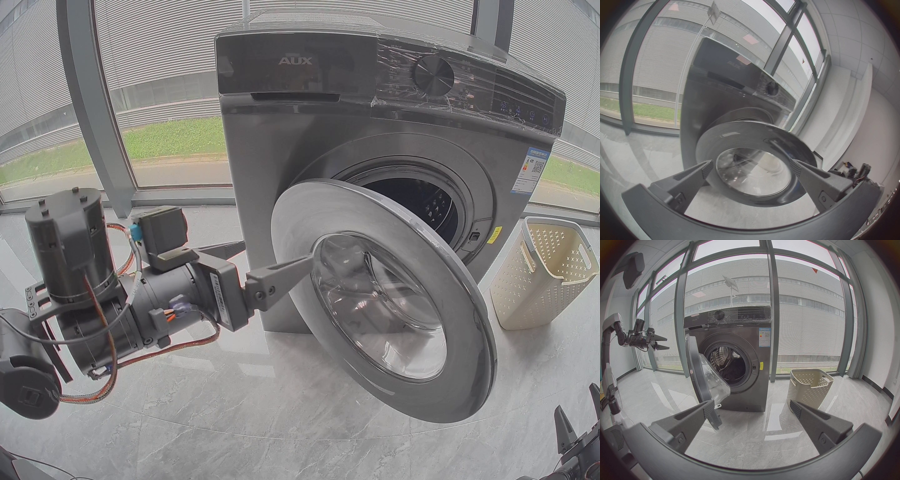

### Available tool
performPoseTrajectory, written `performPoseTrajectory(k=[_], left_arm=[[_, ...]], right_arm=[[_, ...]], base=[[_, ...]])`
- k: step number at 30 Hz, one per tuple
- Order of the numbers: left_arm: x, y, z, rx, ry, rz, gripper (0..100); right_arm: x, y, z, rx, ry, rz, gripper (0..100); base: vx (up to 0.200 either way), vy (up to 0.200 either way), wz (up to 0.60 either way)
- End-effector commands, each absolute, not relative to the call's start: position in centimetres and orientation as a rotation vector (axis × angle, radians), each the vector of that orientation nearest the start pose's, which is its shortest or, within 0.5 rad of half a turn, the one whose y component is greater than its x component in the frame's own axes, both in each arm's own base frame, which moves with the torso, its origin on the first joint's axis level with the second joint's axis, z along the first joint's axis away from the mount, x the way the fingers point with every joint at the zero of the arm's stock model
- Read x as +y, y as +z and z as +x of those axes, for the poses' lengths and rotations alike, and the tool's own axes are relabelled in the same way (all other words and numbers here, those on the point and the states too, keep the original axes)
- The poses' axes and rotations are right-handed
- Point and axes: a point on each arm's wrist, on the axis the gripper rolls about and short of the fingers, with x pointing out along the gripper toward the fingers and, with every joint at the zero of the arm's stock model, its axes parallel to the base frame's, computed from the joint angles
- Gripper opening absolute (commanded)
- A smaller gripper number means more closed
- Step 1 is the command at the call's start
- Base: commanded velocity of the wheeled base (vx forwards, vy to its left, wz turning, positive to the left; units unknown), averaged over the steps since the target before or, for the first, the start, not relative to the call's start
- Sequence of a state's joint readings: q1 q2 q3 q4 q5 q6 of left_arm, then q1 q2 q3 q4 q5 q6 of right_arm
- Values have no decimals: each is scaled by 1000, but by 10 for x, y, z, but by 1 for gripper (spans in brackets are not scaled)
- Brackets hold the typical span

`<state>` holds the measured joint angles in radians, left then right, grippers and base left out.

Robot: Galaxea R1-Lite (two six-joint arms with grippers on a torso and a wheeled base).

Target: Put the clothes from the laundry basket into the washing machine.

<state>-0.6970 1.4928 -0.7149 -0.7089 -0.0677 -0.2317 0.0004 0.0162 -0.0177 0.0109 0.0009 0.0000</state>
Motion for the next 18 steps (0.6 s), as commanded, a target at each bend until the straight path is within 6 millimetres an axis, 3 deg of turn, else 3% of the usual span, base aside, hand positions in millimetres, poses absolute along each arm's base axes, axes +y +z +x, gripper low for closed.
performPoseTrajectory(k=[1,10,13,14,15,16,18], left_arm=[[-144,203,194,196,-637,-151,100],[-58,174,125,137,-441,11,100],[-36,165,100,93,-360,3,100],[-36,165,100,93,-360,3,100],[-24,156,82,70,-299,-3,100],[-22,154,78,63,-286,-4,100],[-13,146,56,6,-241,-12,100]], right_arm=[[0,76,-23,5,2,0,100],[0,76,-23,8,11,-24,100],[0,76,-23,4,14,-23,100],[0,76,-23,4,14,-23,100],[1,76,-23,1,21,-20,100],[1,76,-23,0,23,-20,100],[1,97,-28,-121,44,-12,100]], base=[[0,0,0],[0,0,0],[0,0,0],[0,0,0],[0,0,0],[0,0,0],[0,0,0]])
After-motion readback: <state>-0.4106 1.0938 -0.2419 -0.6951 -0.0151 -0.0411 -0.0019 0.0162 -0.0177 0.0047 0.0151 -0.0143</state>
